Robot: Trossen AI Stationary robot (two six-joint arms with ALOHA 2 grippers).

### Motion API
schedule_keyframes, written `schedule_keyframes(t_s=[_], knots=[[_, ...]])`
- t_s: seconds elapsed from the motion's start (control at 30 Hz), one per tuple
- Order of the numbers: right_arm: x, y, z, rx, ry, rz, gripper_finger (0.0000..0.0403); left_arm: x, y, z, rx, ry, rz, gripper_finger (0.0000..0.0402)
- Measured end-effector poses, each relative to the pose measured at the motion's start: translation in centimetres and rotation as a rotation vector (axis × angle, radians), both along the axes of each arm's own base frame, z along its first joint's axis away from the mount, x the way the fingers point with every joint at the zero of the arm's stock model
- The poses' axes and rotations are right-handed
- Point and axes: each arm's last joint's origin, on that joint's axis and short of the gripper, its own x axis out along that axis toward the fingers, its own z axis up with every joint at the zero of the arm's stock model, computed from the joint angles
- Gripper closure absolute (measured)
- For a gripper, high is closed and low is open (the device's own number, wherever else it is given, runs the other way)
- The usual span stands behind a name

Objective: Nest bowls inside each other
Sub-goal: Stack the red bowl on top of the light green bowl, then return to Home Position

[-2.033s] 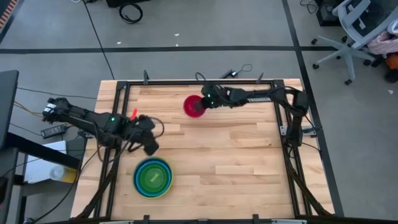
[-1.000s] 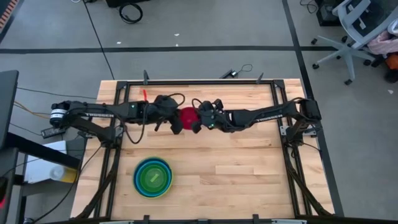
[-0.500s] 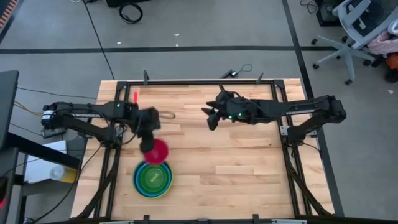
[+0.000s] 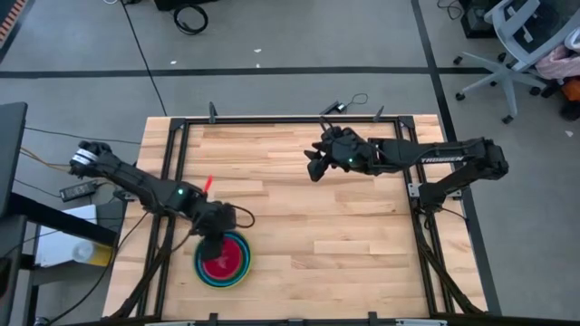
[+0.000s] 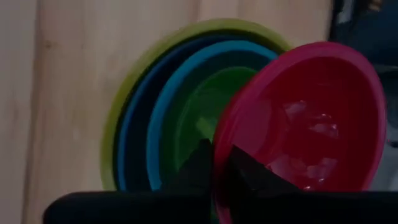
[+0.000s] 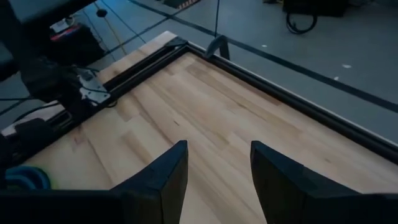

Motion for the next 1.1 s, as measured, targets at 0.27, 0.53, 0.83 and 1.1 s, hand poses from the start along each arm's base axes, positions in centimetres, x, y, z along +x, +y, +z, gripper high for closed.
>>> schedule_keyframes(t_s=[0.27, 0.53, 0.83, 1.1], knots=[[0.0, 0.0, 0.0, 0.015, -0.008, -0.008, 0.0224, 0.2, -1.3, -1.5, 0.032, 0.094, -0.016, 0.0298], [-0.1, 0.1, -0.2, 0.040, 0.009, 0.008, 0.0224, -0.1, -0.3, -0.4, 0.019, 0.132, 0.069, 0.0183], [-0.8, 0.3, 0.6, 0.142, -0.034, 0.074, 0.0224, -0.9, 2.3, 5.1, 0.158, -0.033, 0.151, 0.0169], [-4.6, 2.2, 4.7, 0.101, -0.160, 0.372, 0.0267, 0.9, 4.2, 10.9, 0.291, -0.695, 0.285, 0.0214]])
